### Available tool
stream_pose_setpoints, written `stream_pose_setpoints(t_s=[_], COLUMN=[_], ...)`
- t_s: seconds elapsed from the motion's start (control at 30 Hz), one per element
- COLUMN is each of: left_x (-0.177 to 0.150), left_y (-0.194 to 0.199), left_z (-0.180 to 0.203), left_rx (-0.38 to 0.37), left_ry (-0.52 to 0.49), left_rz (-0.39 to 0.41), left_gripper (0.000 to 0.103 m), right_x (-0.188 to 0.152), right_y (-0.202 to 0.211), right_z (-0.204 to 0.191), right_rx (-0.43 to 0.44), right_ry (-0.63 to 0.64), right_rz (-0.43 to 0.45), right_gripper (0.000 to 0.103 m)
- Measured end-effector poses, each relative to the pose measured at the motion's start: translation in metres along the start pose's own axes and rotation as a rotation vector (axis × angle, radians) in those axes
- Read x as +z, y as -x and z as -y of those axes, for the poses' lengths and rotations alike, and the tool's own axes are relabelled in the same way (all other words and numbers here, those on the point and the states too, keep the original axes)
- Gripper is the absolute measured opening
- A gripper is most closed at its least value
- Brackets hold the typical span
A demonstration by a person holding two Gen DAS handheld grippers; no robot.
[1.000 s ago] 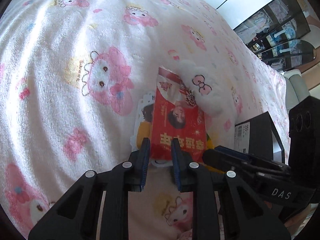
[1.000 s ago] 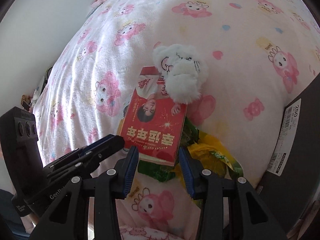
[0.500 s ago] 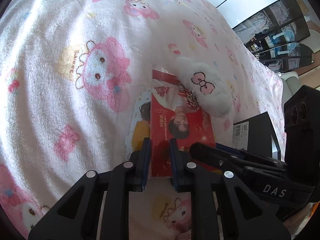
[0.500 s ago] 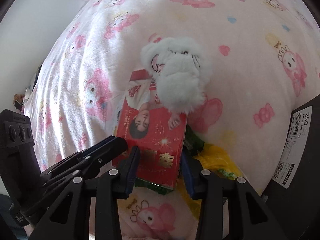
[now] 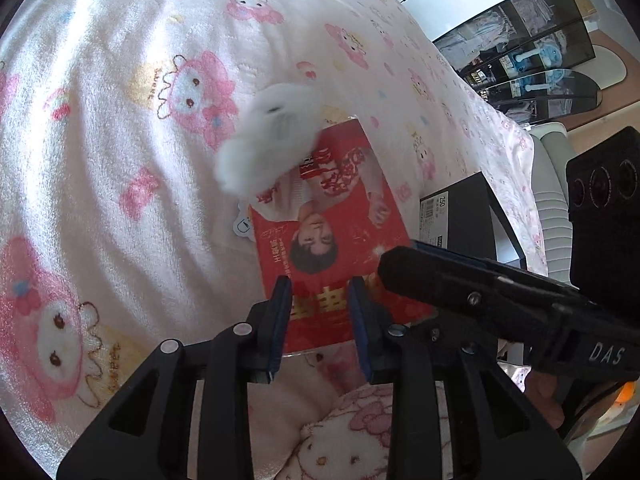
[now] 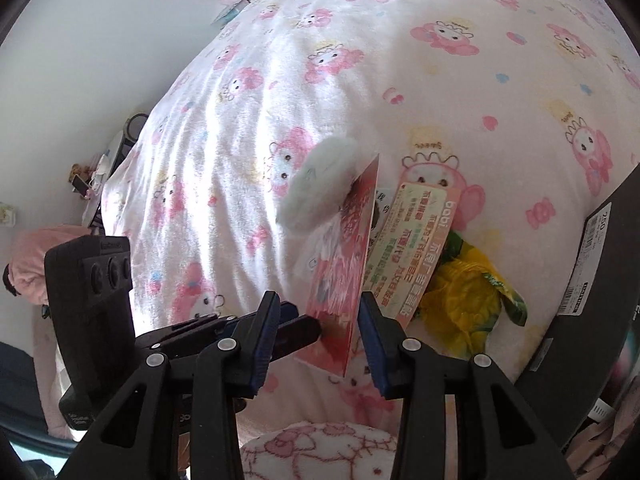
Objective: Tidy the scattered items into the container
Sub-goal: 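Grasp the red packet with the right gripper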
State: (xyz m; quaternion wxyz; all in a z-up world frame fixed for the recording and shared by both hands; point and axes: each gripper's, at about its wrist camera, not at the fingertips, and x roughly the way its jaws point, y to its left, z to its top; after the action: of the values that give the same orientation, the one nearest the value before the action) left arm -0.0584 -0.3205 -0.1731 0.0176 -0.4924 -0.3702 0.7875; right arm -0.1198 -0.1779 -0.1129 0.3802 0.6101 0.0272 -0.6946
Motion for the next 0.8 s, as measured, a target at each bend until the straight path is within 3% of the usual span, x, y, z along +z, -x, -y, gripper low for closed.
stream_pose_setpoints(t_s=[0.1, 0.27, 0.33, 0.43, 0.53, 0.7, 0.8], left_x=[0.003, 0.001, -0.004, -0.014, -0.013, -0.005, -0.005], left_y=[-0.004, -0.015, -0.015, -0.019, -0.03, -0.026, -0.016], left_z=[-0.005, -0.03, -0.039, -0.049, -0.044, 0.006, 0.021], left_rx=[0.07, 0.19, 0.163, 0.06, 0.058, -0.045, -0.011], left_ry=[0.01, 0.081, 0.115, 0.175, 0.16, 0.005, -0.067], left_rz=[0.005, -0.024, -0.027, -0.058, -0.077, -0.09, -0.043], left_gripper=[0.028, 0.03, 0.03, 0.032, 0.032, 0.034, 0.036], right_x=[-0.005, -0.002, 0.01, 0.018, 0.013, 0.0, -0.008], right_y=[-0.002, 0.0, -0.007, -0.023, -0.034, -0.003, 0.011], right_z=[0.004, 0.016, 0.019, 0.024, 0.032, 0.036, 0.037], right_rx=[-0.043, -0.036, -0.07, -0.091, -0.091, -0.123, -0.128], right_ry=[-0.007, -0.036, -0.04, -0.033, -0.053, -0.075, -0.095], right_rz=[-0.006, -0.009, 0.0, -0.043, -0.083, 0.013, 0.04], right_gripper=[0.037, 0.037, 0.037, 0.037, 0.037, 0.037, 0.037])
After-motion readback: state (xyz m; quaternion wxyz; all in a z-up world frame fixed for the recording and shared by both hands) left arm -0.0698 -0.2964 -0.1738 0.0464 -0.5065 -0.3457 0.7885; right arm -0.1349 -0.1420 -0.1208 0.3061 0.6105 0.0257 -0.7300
